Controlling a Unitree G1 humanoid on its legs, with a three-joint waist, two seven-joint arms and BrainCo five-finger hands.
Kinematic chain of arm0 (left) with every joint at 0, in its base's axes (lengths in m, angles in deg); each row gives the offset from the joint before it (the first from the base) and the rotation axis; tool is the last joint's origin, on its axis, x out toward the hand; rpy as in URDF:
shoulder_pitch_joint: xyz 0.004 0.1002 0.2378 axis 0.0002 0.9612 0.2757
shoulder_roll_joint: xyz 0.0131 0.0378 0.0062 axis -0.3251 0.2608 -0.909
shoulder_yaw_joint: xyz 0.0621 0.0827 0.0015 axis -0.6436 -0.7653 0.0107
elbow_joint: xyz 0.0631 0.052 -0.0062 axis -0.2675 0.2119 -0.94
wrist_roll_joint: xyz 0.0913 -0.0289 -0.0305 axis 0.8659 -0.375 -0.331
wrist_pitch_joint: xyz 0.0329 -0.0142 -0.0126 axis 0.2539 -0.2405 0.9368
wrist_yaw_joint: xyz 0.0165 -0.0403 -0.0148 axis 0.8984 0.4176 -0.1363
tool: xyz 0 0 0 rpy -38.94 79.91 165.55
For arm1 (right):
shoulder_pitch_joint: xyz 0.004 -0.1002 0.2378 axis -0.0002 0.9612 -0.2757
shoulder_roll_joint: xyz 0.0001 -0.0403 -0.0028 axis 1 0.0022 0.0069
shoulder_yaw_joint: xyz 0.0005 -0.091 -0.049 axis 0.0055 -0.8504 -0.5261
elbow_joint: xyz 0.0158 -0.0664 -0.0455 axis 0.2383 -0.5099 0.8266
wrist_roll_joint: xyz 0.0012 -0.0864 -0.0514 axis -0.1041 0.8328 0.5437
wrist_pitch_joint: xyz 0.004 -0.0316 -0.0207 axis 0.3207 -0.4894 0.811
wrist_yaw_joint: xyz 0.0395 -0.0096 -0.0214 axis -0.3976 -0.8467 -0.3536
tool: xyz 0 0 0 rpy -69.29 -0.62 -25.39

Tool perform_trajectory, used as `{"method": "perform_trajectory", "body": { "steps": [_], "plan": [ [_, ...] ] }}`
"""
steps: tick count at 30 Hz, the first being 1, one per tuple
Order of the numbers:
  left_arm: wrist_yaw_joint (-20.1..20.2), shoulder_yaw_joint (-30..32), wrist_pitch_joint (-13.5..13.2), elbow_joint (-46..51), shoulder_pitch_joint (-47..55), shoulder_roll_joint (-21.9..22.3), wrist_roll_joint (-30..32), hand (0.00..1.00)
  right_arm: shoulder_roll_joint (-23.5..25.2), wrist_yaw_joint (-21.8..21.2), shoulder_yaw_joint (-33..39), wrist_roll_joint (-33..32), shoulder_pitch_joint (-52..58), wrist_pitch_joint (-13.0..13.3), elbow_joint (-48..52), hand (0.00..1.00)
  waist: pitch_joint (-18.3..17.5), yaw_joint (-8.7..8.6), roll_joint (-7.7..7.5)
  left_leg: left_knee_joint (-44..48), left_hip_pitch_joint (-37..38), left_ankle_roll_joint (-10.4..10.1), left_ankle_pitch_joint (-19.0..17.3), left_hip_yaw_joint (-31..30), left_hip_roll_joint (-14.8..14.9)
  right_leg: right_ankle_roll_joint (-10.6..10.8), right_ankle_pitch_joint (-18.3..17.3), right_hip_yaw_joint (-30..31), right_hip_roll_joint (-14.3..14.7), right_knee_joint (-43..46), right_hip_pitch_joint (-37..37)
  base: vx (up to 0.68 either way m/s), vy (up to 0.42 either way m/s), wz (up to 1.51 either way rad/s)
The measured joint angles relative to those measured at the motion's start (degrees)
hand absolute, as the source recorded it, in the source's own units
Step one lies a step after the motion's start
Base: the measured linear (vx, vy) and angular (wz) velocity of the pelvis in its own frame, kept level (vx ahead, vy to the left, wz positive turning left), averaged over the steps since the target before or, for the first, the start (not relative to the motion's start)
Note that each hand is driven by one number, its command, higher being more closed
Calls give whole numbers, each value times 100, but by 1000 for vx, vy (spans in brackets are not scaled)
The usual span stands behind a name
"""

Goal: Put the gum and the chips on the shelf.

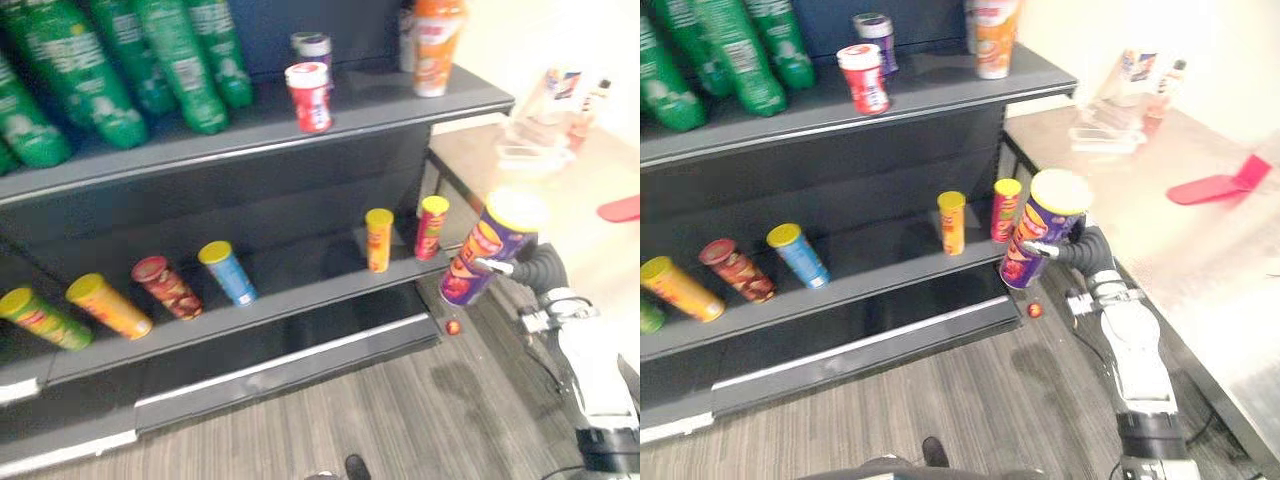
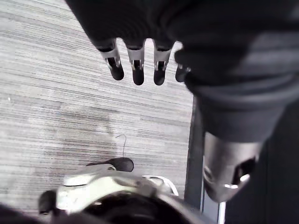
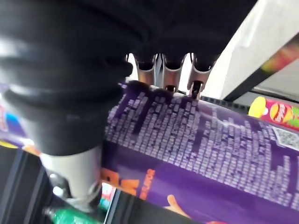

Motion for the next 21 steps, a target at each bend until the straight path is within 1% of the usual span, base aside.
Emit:
{"method": "perform_trajectory", "body": {
  "steps": [1,2,3,4,5,6,7,8,9,10,12,14,16,18,19,20,21],
  "plan": [
    [18,-43,80,-15,-71,-179,27,0,42,8,134,-1,369,34,291,100,16,-84,213,1272,-309,180,-364,-253,683,291,-301,927,387,294,-25,26,65,161],
    [16,-43,173,-31,-137,-310,41,0,152,22,130,-8,491,36,315,100,100,-109,46,1419,-447,42,-382,-776,491,363,-522,1509,454,269,-4,49,-21,154],
    [58,-54,216,34,-159,-410,48,0,180,-30,101,-5,524,14,356,100,90,-173,-150,1181,-429,79,-215,-984,332,442,-755,1990,644,227,-86,42,3,119],
    [115,-56,302,2,-224,-463,46,0,167,-39,120,-14,500,60,416,100,91,-152,-155,762,-402,19,0,-1171,228,438,-757,2190,834,128,-235,6,22,100],
    [139,-56,359,-15,-253,-451,44,0,177,-73,116,-33,462,114,417,100,88,-156,-161,540,-343,-20,19,-1219,217,455,-746,2222,920,45,-296,31,46,77],
    [173,-80,431,-19,-274,-419,40,0,204,-201,46,-89,372,206,417,100,71,-144,-225,206,-179,-96,16,-1102,283,483,-728,2224,1062,-222,-389,78,3,63],
    [202,-90,456,-13,-252,-410,21,0,187,-304,-148,-225,180,225,463,100,118,-118,-187,378,-327,-134,185,-805,470,645,-631,2187,1043,-375,-427,79,-10,61],
    [211,-93,475,-38,-256,-425,-6,0,223,-382,-233,-274,82,245,459,100,171,-117,-205,416,-318,43,280,-759,445,746,-569,2202,991,-420,-429,5,-39,45],
    [210,-93,510,-68,-247,-457,-23,0,351,-475,-493,-281,-47,245,445,100,136,-12,-383,392,-272,38,276,-752,313,962,-434,2238,803,-640,-428,-32,-33,24],
    [209,-92,533,-62,-252,-443,-25,0,441,-570,-744,-283,-165,247,413,100,109,74,-420,390,-266,39,275,-775,303,1029,-387,2204,800,-916,-395,-21,-43,12],
    [199,-96,521,-51,-258,-382,-31,0,469,-679,-1045,-283,-314,246,348,100,115,167,-403,390,-266,28,282,-824,317,1013,-344,2029,904,-1312,-291,36,-56,13],
    [141,-78,513,-53,-215,-318,-237,0,563,-757,-1271,-283,-441,218,238,100,111,177,-377,391,-259,16,288,-863,315,994,-324,1881,1051,-1710,-113,40,-79,11],
    [107,-82,497,-53,-175,-285,-236,0,655,-790,-1346,-281,-480,174,91,100,81,172,-326,407,-256,-3,277,-843,314,827,-186,1860,1166,-1934,-26,40,-69,-7],
    [71,-107,384,-45,-154,-253,-234,0,641,-799,-1433,-282,-478,120,-61,100,69,146,-302,587,-311,-110,203,-837,315,655,22,1861,1276,-2185,116,63,-127,-8],
    [59,-109,368,-37,-157,-229,-233,0,634,-808,-1444,-281,-477,93,-104,100,78,143,-254,650,-330,-130,184,-838,351,704,55,1864,1297,-2223,143,64,-144,-4],
    [45,-133,316,12,-137,-207,-232,0,632,-822,-1464,-280,-449,-15,-162,100,74,125,-128,790,-378,-153,166,-867,449,692,64,1856,1386,-2251,184,43,-99,1],
    [43,-162,308,13,-135,-188,-232,0,629,-827,-1464,-280,-439,-52,-176,100,56,113,-80,852,-410,-163,154,-881,493,695,66,1847,1421,-2250,179,63,-131,1]
  ]
}}
